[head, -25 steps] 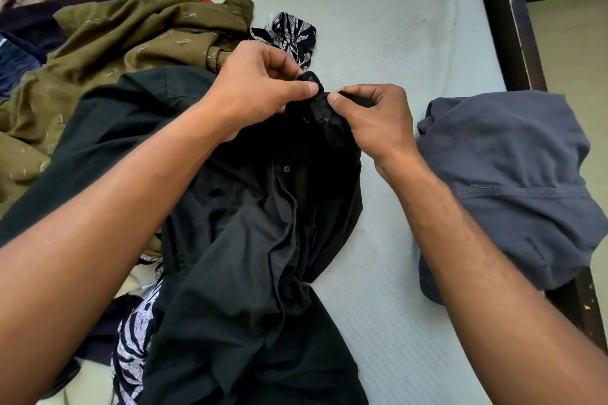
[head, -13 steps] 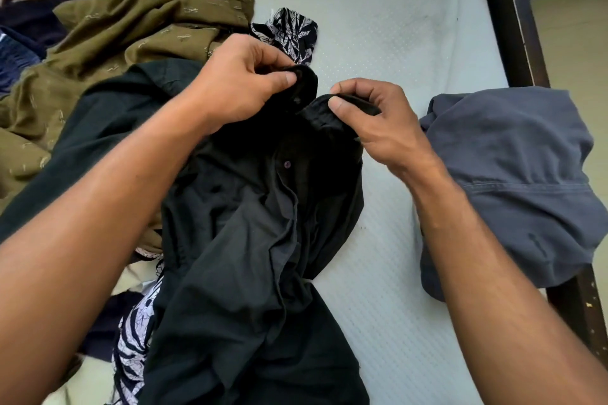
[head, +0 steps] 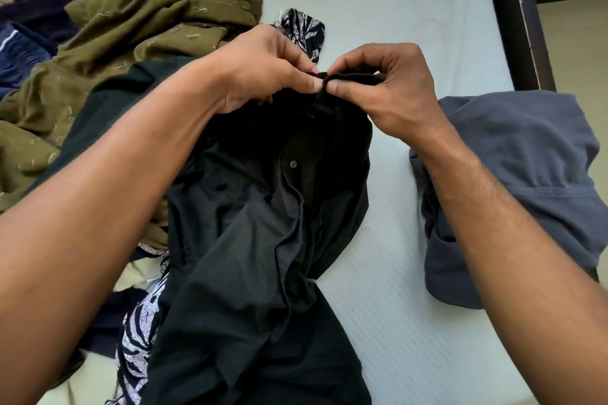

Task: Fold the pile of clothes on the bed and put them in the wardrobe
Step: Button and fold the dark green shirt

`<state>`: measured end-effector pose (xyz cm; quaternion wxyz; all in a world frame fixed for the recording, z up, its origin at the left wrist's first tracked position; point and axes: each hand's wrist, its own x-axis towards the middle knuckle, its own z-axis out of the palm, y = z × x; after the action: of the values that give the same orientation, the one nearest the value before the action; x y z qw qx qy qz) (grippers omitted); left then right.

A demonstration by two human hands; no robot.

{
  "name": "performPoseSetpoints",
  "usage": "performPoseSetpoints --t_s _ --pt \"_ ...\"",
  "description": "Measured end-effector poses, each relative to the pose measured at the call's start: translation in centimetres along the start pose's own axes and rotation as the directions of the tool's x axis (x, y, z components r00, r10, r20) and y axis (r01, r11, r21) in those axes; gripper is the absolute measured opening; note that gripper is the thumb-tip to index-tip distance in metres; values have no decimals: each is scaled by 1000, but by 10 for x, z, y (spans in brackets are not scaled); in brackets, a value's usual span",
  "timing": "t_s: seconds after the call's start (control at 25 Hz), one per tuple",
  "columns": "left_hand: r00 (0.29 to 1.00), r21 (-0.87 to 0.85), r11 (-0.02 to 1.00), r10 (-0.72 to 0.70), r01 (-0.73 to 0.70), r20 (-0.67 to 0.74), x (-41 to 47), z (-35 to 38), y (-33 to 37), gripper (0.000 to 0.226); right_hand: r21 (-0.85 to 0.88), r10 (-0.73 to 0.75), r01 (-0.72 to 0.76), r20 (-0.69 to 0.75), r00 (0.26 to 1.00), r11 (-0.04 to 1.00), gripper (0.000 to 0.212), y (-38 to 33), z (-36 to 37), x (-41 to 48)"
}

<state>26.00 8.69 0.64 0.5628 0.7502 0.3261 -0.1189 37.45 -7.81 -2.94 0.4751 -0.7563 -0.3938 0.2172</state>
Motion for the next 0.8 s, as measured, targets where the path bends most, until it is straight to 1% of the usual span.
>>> performPoseSetpoints --t_s 0.08,0.16,0.24,0.32,0.44,0.52,0.64,0.8 --pt "999 -69 997 -11 14 47 -1 0 -5 3 20 10 -9 -35 999 1000 20 1 2 -1" --pt "996 -98 995 3 6 93 -1 0 -12 14 18 27 -26 -76 997 1000 25 4 3 -3" --pt "995 -114 993 38 -27 94 -2 -1 -13 16 51 45 -39 -105 993 998 22 8 4 -4" --pt "995 -56 995 90 -87 54 -2 1 -13 13 74 62 -55 -93 994 996 20 9 4 -4" --pt "990 92 986 139 -138 0 -1 7 -12 7 53 47 -44 -47 998 998 14 10 5 -4" --pt "988 167 974 157 -153 -9 2 11 -12 11 48 44 -42 -30 999 998 10 10 7 -4" --pt "991 127 983 133 -133 10 4 19 -14 14 123 109 -107 -13 994 987 8 10 10 -5" --pt "992 69 990 119 -121 31 5 24 -22 20 143 165 -160 -24 986 977 13 12 15 -7"
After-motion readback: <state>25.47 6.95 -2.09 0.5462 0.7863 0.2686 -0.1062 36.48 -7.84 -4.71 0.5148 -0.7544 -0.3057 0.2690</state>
